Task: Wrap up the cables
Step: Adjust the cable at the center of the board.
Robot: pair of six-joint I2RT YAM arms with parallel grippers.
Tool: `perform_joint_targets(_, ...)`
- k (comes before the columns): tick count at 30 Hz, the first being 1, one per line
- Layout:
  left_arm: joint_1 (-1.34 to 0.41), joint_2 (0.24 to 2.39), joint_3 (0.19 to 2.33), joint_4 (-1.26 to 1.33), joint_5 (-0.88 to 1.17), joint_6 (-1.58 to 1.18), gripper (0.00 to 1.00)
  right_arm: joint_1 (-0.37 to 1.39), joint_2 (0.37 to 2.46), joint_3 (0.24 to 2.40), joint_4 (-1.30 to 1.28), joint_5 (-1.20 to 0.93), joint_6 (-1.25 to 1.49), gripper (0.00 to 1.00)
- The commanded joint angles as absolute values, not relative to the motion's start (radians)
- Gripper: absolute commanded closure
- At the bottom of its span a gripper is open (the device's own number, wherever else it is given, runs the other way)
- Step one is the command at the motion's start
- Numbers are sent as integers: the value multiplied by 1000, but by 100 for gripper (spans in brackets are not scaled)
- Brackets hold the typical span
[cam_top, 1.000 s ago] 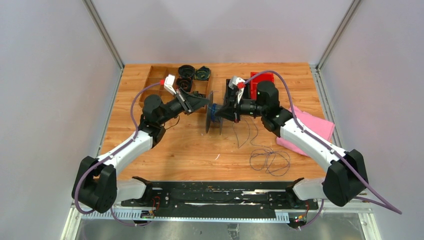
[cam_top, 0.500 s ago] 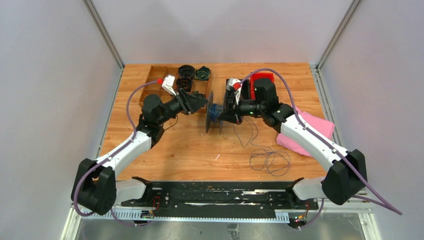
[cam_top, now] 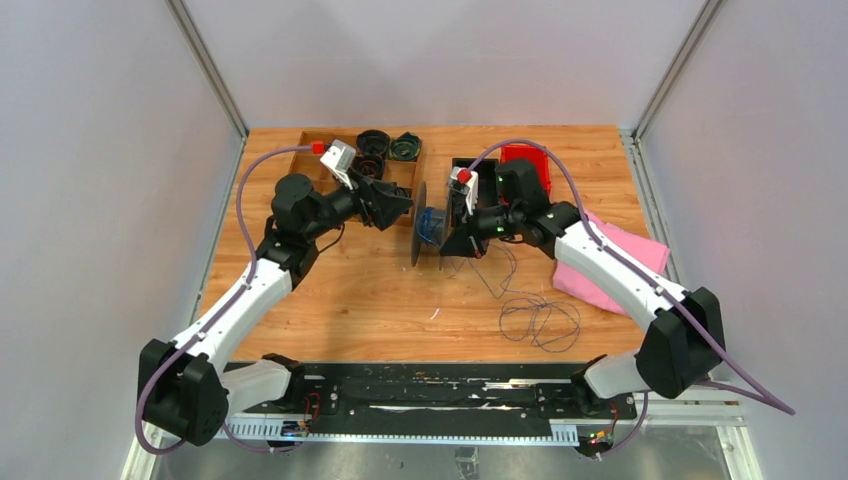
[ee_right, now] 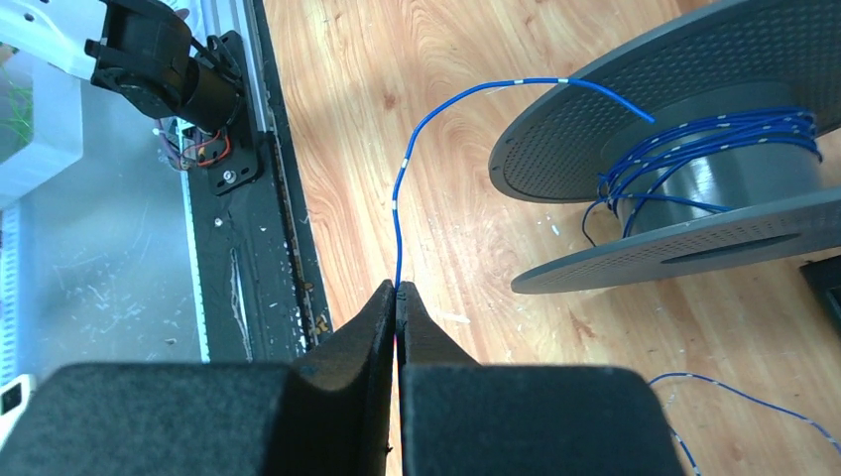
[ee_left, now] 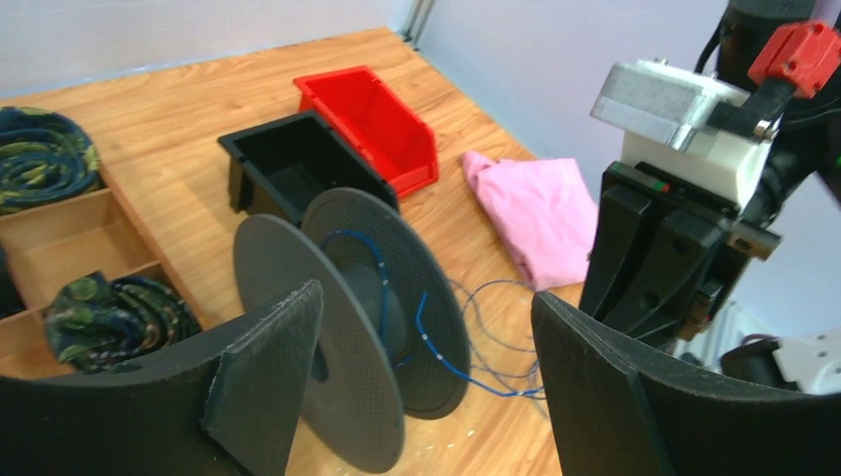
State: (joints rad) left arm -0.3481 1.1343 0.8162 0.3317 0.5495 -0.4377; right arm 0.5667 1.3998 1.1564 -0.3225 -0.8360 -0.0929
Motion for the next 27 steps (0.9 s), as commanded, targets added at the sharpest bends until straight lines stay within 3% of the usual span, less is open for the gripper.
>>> perform_joint_targets(1,-340,1127,838,217,517,-271,18,562,1425,1166,-327,-833,-6,99)
perform_joint_targets(6,-341,1161,848,211,506,-294,18,563,1453,1174,-322,-802,6,100)
perform_joint_targets(27,-350,1202,830,155,469,-326,15,582,1620,1496,-751,-622,-348,99)
